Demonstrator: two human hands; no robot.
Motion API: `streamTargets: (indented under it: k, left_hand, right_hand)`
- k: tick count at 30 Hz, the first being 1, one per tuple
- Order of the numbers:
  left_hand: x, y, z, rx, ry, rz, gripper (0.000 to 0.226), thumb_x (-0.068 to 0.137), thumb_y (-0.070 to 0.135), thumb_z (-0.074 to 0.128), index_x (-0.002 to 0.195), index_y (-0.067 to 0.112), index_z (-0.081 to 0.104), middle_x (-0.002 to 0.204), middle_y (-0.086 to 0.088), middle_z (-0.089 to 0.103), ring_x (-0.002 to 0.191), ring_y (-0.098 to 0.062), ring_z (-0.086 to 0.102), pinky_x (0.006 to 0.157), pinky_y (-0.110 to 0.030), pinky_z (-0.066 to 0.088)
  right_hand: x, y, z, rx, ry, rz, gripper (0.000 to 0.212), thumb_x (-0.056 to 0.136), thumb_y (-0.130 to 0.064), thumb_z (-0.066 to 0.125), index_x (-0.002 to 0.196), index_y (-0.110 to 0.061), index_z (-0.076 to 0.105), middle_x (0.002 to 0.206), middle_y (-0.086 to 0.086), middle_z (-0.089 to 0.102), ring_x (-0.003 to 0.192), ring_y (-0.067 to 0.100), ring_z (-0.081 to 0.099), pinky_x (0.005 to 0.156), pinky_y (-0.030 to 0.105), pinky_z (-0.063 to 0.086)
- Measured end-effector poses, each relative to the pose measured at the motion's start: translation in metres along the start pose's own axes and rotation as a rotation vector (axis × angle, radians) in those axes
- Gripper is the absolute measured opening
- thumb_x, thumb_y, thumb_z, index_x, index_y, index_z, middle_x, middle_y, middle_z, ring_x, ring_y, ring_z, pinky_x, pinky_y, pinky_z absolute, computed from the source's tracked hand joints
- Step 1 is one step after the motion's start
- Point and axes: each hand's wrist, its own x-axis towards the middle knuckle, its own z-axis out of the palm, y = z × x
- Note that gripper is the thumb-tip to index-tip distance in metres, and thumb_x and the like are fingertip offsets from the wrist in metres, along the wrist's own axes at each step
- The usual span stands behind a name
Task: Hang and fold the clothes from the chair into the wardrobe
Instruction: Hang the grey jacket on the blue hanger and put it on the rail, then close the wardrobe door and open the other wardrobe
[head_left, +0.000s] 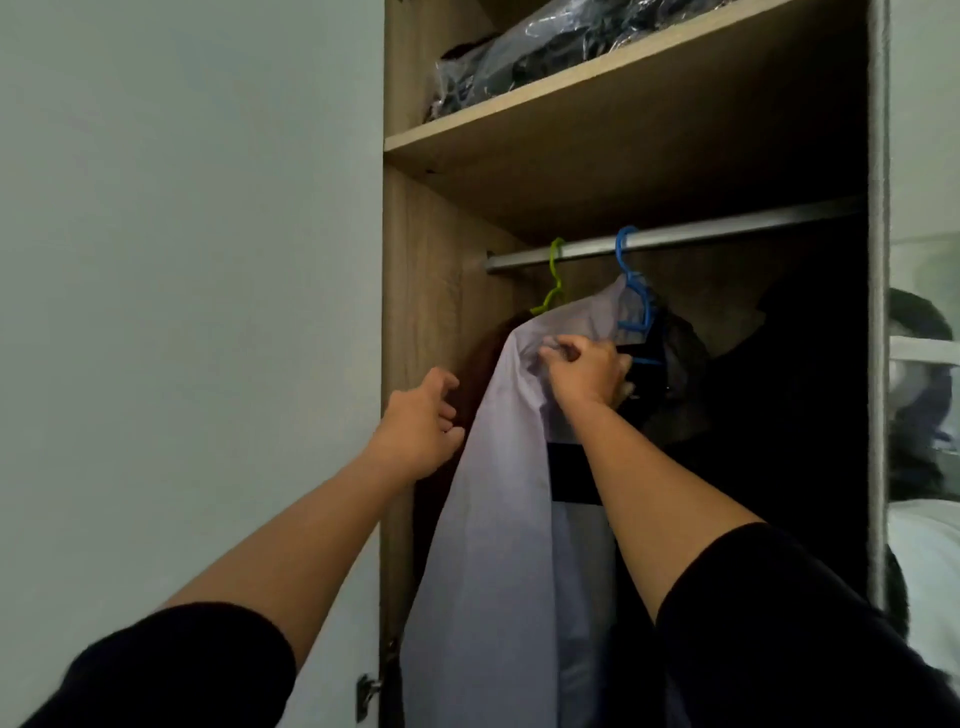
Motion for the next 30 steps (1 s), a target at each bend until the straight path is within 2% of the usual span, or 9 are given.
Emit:
streamTargets:
  k: [6, 11, 14, 16, 20, 23, 25, 27, 30]
  left_hand:
    - [-0.080, -0.024, -0.056, 0.091, 0.038, -0.139, 0.045, 0.087, 0.017, 0.063, 0.128, 0.019, 0.044, 0.105, -0.005, 0.060, 0.089, -0.017, 0.061, 0.069, -0.021, 0.047]
    - [-0.131, -0.034, -0.116, 0.252, 0.162, -0.216, 0.053, 0.087, 0.018, 0.060, 0.134, 0.020, 0.036, 0.128, -0.007, 0.054, 0.113, -0.023, 0.053, 0.085, -0.032, 0.047]
    - [-0.149, -0.033, -0.153, 0.526, 0.259, -0.131, 0.058, 0.088, 0.018, 0.058, 0.139, 0.018, 0.033, 0.140, -0.006, 0.043, 0.128, -0.024, 0.041, 0.102, -0.037, 0.035]
    - [-0.158, -0.032, -0.176, 0.740, 0.343, -0.051, 0.059, 0.087, 0.020, 0.058, 0.140, 0.019, 0.033, 0.150, -0.004, 0.029, 0.140, -0.021, 0.025, 0.112, -0.046, 0.019]
    - [-0.175, -0.030, -0.214, 0.990, 0.518, -0.074, 0.065, 0.084, 0.026, 0.063, 0.140, 0.028, 0.030, 0.159, -0.006, -0.003, 0.147, -0.026, -0.005, 0.109, -0.065, 0.003]
    - [-0.188, -0.029, -0.239, 0.964, 0.611, -0.189, 0.081, 0.081, 0.025, 0.068, 0.145, 0.034, 0.018, 0.156, -0.016, -0.014, 0.145, -0.033, -0.013, 0.107, -0.067, -0.002]
    - [-0.193, -0.031, -0.254, 0.846, 0.643, -0.330, 0.094, 0.081, 0.022, 0.069, 0.147, 0.036, 0.005, 0.156, -0.019, -0.014, 0.145, -0.033, -0.011, 0.108, -0.066, -0.003]
    - [-0.198, -0.035, -0.267, 0.702, 0.633, -0.461, 0.102, 0.082, 0.021, 0.068, 0.148, 0.035, -0.008, 0.157, -0.018, 0.001, 0.145, -0.032, 0.006, 0.111, -0.063, 0.001]
    - [-0.205, -0.043, -0.283, 0.476, 0.603, -0.534, 0.106, 0.081, 0.021, 0.071, 0.149, 0.026, -0.010, 0.144, -0.011, 0.037, 0.132, -0.031, 0.039, 0.109, -0.052, 0.028]
  right_hand:
    - [-0.097, -0.005, -0.007, -0.056, -0.145, 0.014, 0.035, 0.090, -0.043, 0.053, 0.122, -0.030, 0.060, 0.128, 0.011, 0.051, 0.124, 0.032, 0.036, 0.102, 0.045, 0.030]
    - [-0.176, -0.030, -0.001, -0.069, -0.205, -0.133, 0.046, 0.090, -0.044, 0.056, 0.133, -0.029, 0.052, 0.136, 0.006, 0.042, 0.128, 0.027, 0.033, 0.102, 0.044, 0.029]
    - [-0.213, -0.048, 0.014, 0.012, -0.318, -0.230, 0.049, 0.089, -0.045, 0.056, 0.135, -0.030, 0.050, 0.137, 0.004, 0.042, 0.128, 0.024, 0.034, 0.102, 0.041, 0.030]
    - [-0.236, -0.063, 0.023, 0.044, -0.389, -0.299, 0.053, 0.088, -0.047, 0.057, 0.138, -0.032, 0.045, 0.142, 0.003, 0.039, 0.131, 0.023, 0.031, 0.104, 0.041, 0.027]
    - [-0.279, -0.095, 0.036, 0.054, -0.503, -0.508, 0.062, 0.088, -0.050, 0.055, 0.144, -0.036, 0.032, 0.152, 0.000, 0.027, 0.141, 0.019, 0.019, 0.109, 0.041, 0.021]
    - [-0.310, -0.113, 0.043, 0.036, -0.572, -0.745, 0.066, 0.088, -0.050, 0.055, 0.146, -0.038, 0.025, 0.156, 0.000, 0.021, 0.144, 0.021, 0.013, 0.111, 0.044, 0.020]
    - [-0.328, -0.120, 0.047, 0.024, -0.611, -0.890, 0.067, 0.088, -0.049, 0.055, 0.146, -0.039, 0.024, 0.158, -0.001, 0.018, 0.146, 0.022, 0.012, 0.111, 0.046, 0.019]
    - [-0.345, -0.125, 0.050, -0.014, -0.660, -0.995, 0.067, 0.089, -0.050, 0.052, 0.147, -0.041, 0.019, 0.159, -0.003, 0.010, 0.147, 0.020, 0.007, 0.113, 0.046, 0.018]
    - [-0.365, -0.129, 0.052, -0.058, -0.744, -1.051, 0.066, 0.092, -0.051, 0.046, 0.147, -0.044, 0.010, 0.160, -0.007, -0.001, 0.147, 0.017, -0.001, 0.115, 0.045, 0.013]
